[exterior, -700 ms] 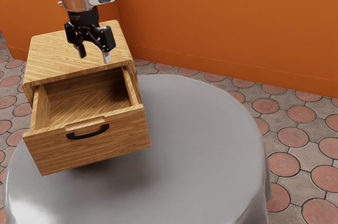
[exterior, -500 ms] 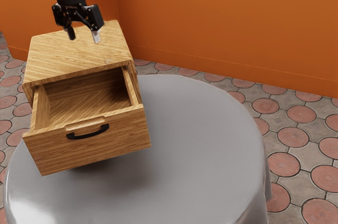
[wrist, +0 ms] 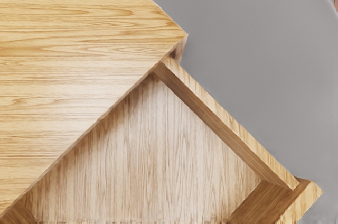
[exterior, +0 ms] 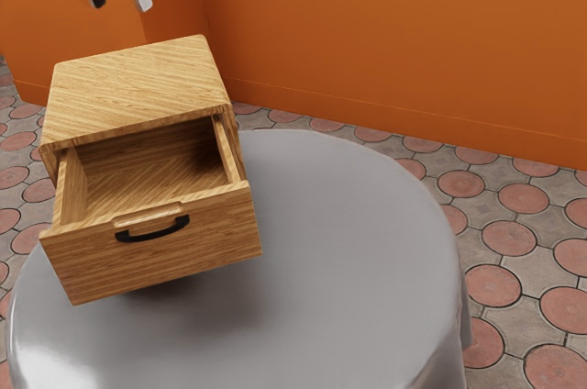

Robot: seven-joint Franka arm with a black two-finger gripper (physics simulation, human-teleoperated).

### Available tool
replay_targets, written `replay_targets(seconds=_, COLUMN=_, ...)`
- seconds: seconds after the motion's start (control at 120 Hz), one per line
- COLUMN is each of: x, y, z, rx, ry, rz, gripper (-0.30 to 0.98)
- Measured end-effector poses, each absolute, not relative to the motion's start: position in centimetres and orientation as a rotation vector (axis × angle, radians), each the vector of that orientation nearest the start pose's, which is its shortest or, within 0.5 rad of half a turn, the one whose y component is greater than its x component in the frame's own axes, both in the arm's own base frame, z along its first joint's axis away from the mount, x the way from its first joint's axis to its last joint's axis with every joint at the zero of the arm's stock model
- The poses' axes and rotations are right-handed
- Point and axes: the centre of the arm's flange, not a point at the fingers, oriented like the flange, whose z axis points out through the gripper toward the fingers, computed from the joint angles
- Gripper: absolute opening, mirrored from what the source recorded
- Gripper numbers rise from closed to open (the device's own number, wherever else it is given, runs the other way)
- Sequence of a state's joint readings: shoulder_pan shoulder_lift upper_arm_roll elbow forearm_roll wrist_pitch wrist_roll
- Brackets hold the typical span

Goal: Push the drawer handle with one arm to close the drawer

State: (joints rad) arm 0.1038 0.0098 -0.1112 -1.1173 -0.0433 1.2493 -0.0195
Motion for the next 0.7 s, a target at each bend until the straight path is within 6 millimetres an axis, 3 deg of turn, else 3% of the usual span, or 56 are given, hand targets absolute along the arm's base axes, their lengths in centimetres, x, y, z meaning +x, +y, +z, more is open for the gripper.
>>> replay_targets(seconds=0.067, x=49.2, y=-2.3, z=78.1, rx=-3.186, ry=0.001, rz=-0.113, gripper=0.69)
replay_targets(seconds=0.108, x=47.5, y=-3.0, z=76.7, rx=-3.175, ry=-0.025, rz=-0.040, gripper=0.69)
replay_targets(seconds=0.208, x=38.7, y=-4.8, z=72.4, rx=-3.124, ry=-0.111, rz=0.049, gripper=0.69)
replay_targets(seconds=0.3, x=34.6, y=-6.7, z=66.6, rx=-3.091, ry=-0.164, rz=0.099, gripper=0.67)
replay_targets(seconds=0.4, x=33.6, y=-8.2, z=62.5, rx=-3.068, ry=-0.234, rz=0.096, gripper=0.57)
replay_targets(seconds=0.525, x=33.7, y=-9.0, z=60.3, rx=-3.059, ry=-0.416, rz=0.040, gripper=0.33)
replay_targets(seconds=0.7, x=34.6, y=-12.5, z=57.5, rx=-3.038, ry=-0.512, rz=-0.007, gripper=0.06)
